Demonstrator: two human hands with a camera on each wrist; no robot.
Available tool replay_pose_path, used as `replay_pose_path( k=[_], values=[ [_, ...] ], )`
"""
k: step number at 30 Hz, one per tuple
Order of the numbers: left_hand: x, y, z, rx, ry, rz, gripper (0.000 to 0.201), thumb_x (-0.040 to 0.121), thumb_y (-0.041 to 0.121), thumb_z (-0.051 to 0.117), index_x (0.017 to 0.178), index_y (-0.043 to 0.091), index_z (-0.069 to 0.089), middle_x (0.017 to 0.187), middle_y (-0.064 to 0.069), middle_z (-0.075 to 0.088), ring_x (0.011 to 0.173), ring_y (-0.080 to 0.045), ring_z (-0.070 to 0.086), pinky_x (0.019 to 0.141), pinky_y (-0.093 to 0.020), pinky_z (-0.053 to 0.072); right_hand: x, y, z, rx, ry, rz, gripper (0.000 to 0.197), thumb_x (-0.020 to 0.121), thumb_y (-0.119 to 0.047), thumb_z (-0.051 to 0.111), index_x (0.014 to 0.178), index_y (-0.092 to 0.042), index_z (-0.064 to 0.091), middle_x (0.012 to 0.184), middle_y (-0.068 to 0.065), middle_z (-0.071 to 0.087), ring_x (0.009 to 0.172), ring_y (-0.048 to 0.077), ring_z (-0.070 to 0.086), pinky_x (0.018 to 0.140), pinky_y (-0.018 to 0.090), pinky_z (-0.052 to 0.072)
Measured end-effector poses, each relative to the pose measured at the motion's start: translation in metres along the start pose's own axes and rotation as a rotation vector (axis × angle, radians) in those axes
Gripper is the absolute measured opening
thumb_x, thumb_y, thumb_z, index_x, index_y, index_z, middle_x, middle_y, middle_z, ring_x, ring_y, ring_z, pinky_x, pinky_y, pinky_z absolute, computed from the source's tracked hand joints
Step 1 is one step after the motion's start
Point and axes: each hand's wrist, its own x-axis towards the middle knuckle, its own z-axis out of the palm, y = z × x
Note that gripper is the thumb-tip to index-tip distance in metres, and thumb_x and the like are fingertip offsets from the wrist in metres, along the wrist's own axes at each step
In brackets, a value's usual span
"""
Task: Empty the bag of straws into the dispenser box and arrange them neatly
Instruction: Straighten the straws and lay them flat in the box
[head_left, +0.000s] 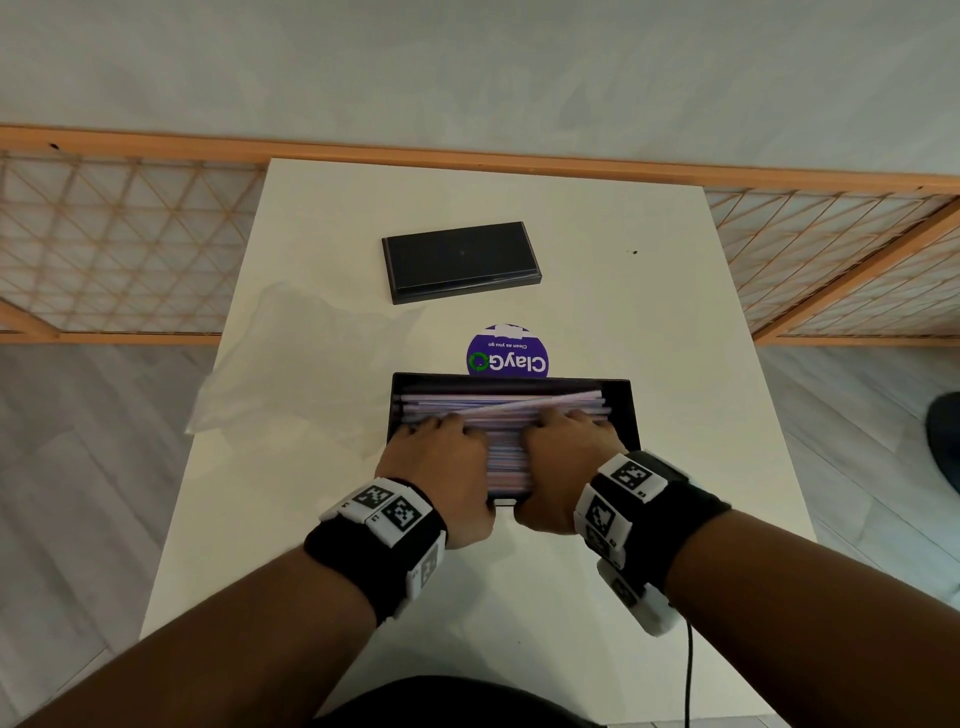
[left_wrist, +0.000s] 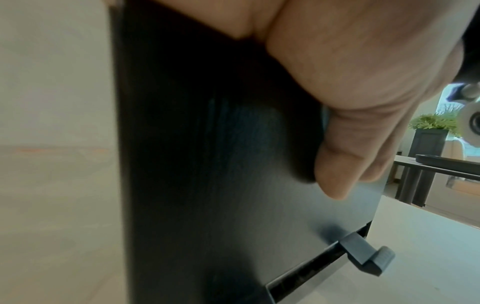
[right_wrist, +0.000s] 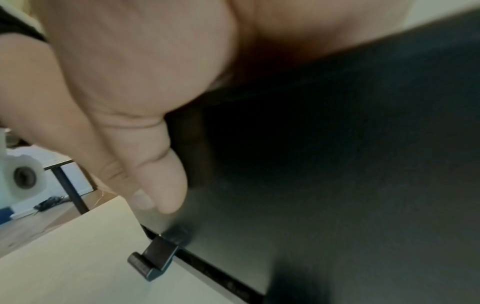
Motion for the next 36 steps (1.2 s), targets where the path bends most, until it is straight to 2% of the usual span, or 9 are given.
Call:
replay_pose_path(
  k=[3, 5, 8, 10, 13, 16, 23, 29, 36],
  values=[
    [-0.003, 0.005, -0.003, 0.048, 0.043, 0.033, 0.058, 0.082, 0.045, 0.067, 0.131, 0.021, 0.046, 0.132, -0.001, 0.057, 0.125, -0.024, 0.053, 0.111, -0.042, 0.038, -0.001, -0.002, 0.003, 0.015, 0.026, -0.026, 0.053, 0.066, -0.04, 0.064, 0.114, -0.025, 0.047, 0.102, -0.007, 0.065, 0.102, 0.023, 0.063, 0.105, 0.05, 0.039],
    [-0.003, 0.012, -0.005, 0.081, 0.057, 0.083, 0.058, 0.083, 0.041, 0.069, 0.133, 0.022, 0.045, 0.134, 0.0, 0.052, 0.128, -0.025, 0.049, 0.11, -0.043, 0.04, -0.001, -0.005, 0.002, -0.004, 0.032, -0.055, 0.05, 0.067, -0.036, 0.064, 0.113, -0.026, 0.05, 0.103, -0.008, 0.065, 0.104, 0.023, 0.063, 0.107, 0.053, 0.035],
    [-0.001, 0.014, -0.006, -0.015, -0.03, 0.067, 0.058, 0.083, 0.036, 0.073, 0.135, 0.024, 0.05, 0.135, 0.0, 0.055, 0.126, -0.025, 0.053, 0.105, -0.043, 0.047, 0.0, -0.007, 0.0, 0.031, -0.008, -0.102, 0.042, 0.069, -0.029, 0.067, 0.11, -0.028, 0.058, 0.108, -0.004, 0.061, 0.102, 0.024, 0.061, 0.095, 0.042, 0.047],
    [0.0, 0.007, -0.004, -0.047, -0.034, 0.056, 0.057, 0.082, 0.035, 0.072, 0.134, 0.026, 0.052, 0.132, 0.001, 0.06, 0.121, -0.025, 0.059, 0.102, -0.041, 0.051, 0.001, -0.005, 0.0, 0.074, -0.013, -0.084, 0.038, 0.069, -0.03, 0.066, 0.106, -0.029, 0.057, 0.1, -0.006, 0.062, 0.095, 0.023, 0.064, 0.087, 0.036, 0.052],
    [0.001, -0.001, -0.001, -0.042, -0.009, 0.04, 0.056, 0.081, 0.04, 0.069, 0.133, 0.028, 0.053, 0.127, 0.002, 0.063, 0.117, -0.026, 0.062, 0.1, -0.037, 0.051, 0.0, -0.001, 0.005, 0.034, 0.014, -0.031, 0.033, 0.068, -0.039, 0.063, 0.098, -0.029, 0.054, 0.088, -0.01, 0.061, 0.091, 0.021, 0.064, 0.088, 0.036, 0.051],
    [0.002, -0.001, 0.002, -0.013, -0.015, 0.027, 0.055, 0.08, 0.044, 0.066, 0.13, 0.026, 0.054, 0.128, 0.001, 0.062, 0.119, -0.026, 0.06, 0.104, -0.038, 0.047, 0.001, -0.001, 0.009, 0.028, 0.035, -0.007, 0.033, 0.067, -0.04, 0.062, 0.099, -0.029, 0.057, 0.093, -0.01, 0.064, 0.094, 0.02, 0.063, 0.09, 0.036, 0.05],
    [0.003, -0.001, 0.003, -0.012, -0.028, 0.029, 0.054, 0.079, 0.045, 0.066, 0.128, 0.026, 0.054, 0.126, 0.002, 0.061, 0.117, -0.025, 0.06, 0.103, -0.039, 0.047, 0.001, 0.0, 0.007, 0.011, 0.034, -0.023, 0.035, 0.066, -0.04, 0.063, 0.099, -0.028, 0.059, 0.094, -0.009, 0.064, 0.092, 0.021, 0.062, 0.089, 0.036, 0.05],
    [0.0, -0.001, 0.001, -0.001, -0.007, 0.034, 0.053, 0.08, 0.045, 0.066, 0.128, 0.024, 0.055, 0.126, 0.001, 0.06, 0.117, -0.025, 0.059, 0.104, -0.04, 0.047, 0.001, -0.002, 0.007, -0.026, 0.044, -0.056, 0.041, 0.068, -0.04, 0.063, 0.107, -0.028, 0.06, 0.104, -0.007, 0.063, 0.103, 0.022, 0.059, 0.101, 0.042, 0.043],
    [-0.002, 0.003, -0.011, -0.059, 0.016, 0.163, 0.058, 0.078, 0.047, 0.073, 0.125, 0.026, 0.047, 0.127, 0.005, 0.057, 0.117, -0.022, 0.058, 0.1, -0.041, 0.049, 0.001, -0.004, 0.006, 0.029, 0.026, -0.063, 0.047, 0.066, -0.038, 0.065, 0.112, -0.031, 0.058, 0.106, -0.01, 0.064, 0.103, 0.021, 0.061, 0.1, 0.043, 0.045]
  ],
)
